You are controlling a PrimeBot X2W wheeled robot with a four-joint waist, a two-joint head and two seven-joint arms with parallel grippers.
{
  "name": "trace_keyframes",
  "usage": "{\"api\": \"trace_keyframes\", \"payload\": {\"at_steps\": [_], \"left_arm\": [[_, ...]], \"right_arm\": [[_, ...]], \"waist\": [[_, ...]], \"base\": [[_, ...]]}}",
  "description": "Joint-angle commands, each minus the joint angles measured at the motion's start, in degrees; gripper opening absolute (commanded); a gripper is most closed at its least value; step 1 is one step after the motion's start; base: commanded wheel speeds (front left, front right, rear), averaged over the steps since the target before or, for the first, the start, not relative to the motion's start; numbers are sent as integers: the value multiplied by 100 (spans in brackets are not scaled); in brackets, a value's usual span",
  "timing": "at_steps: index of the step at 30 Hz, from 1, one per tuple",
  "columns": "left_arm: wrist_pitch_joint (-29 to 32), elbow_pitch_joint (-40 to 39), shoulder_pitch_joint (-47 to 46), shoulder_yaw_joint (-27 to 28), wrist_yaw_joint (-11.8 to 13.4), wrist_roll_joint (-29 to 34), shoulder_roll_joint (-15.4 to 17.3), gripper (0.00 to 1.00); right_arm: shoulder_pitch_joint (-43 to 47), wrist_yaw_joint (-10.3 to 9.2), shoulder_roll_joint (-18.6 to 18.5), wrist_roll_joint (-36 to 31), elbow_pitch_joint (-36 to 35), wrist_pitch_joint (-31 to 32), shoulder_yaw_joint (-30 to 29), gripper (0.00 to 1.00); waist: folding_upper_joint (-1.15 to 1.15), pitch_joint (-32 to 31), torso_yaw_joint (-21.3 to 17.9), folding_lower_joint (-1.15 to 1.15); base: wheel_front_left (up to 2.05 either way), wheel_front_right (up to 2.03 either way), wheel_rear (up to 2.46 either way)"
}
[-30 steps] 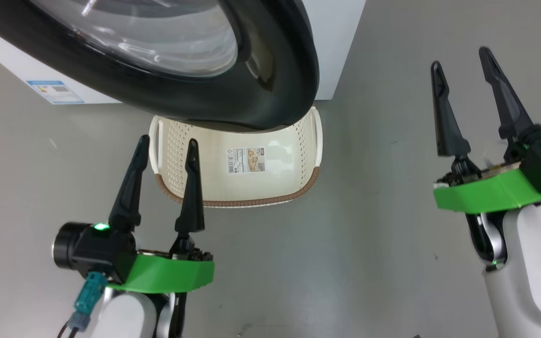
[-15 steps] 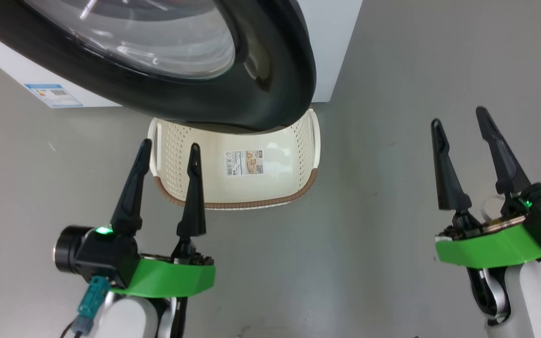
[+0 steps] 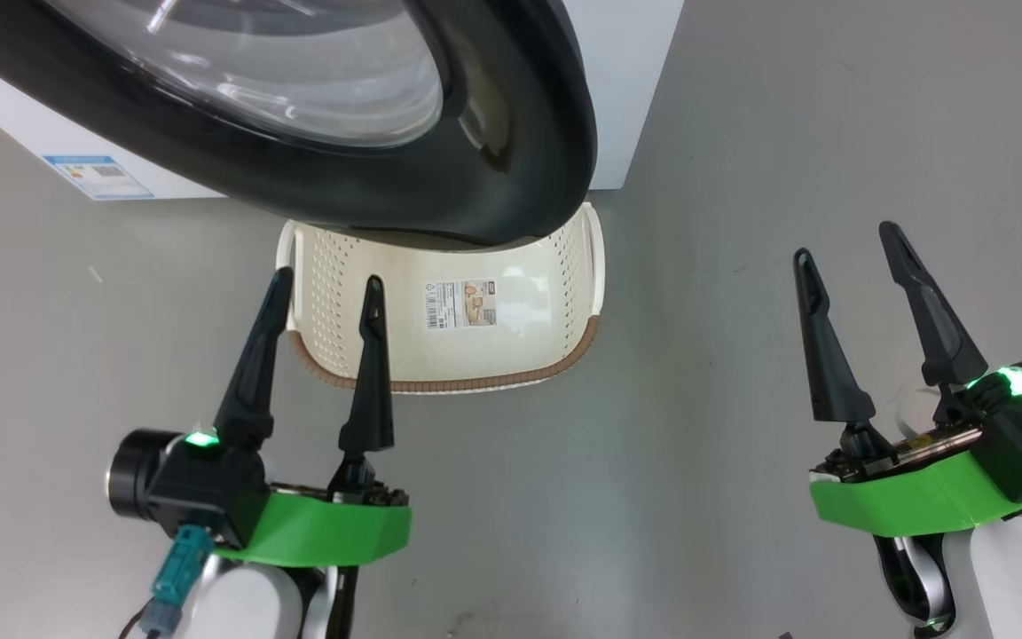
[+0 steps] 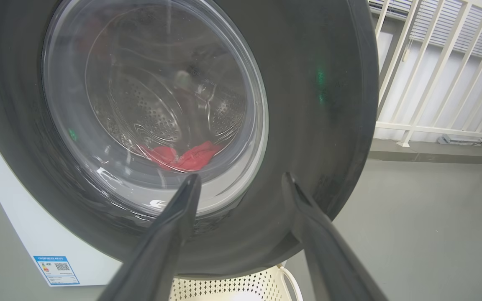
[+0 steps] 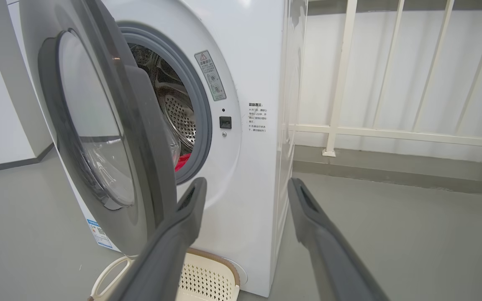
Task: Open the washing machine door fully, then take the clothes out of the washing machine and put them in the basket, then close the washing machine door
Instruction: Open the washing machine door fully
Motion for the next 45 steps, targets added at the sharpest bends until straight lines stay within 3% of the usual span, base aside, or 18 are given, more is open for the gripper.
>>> {"api": "trace_keyframes", "payload": {"at_steps": [1,4,5,6,7,8,13,24,34,45], "left_arm": [[-44,-155,18,144,20,25,82,100],[-44,-158,35,145,20,29,82,100],[-44,-159,41,147,22,29,82,100],[-44,-157,48,147,24,29,82,100],[-44,-156,54,147,26,30,82,100],[-44,-156,59,145,27,30,82,100],[-44,-163,68,129,38,20,82,100],[-44,-174,127,72,60,-10,82,100],[-44,-140,128,10,53,-48,82,100],[-44,-158,60,-76,94,-77,82,100]], "right_arm": [[84,26,13,-38,-146,-30,152,100],[79,26,13,-51,-149,-30,168,100],[70,26,13,-60,-149,-30,172,93],[64,26,13,-74,-133,-30,173,35],[46,26,13,-81,-130,-30,168,4],[28,26,13,-85,-126,-30,162,0],[-152,26,14,424,-8,-30,193,0],[-1076,26,14,3552,660,329,640,0],[-2003,26,14,6150,1128,1711,518,0],[-3260,26,14,7847,2363,3223,342,0]], "waist": [[0,-6,6,0],[0,-17,20,0],[0,-22,22,0],[0,-27,24,0],[0,-28,25,0],[0,-29,27,0],[0,-28,25,0],[0,-38,140,0],[0,-9,356,0],[0,118,511,0]], "base": [[0,0,0],[0,0,0],[0,0,0],[0,0,0],[0,0,0],[0,0,0],[0,0,0],[0,0,0],[0,0,0],[0,0,0]]}}
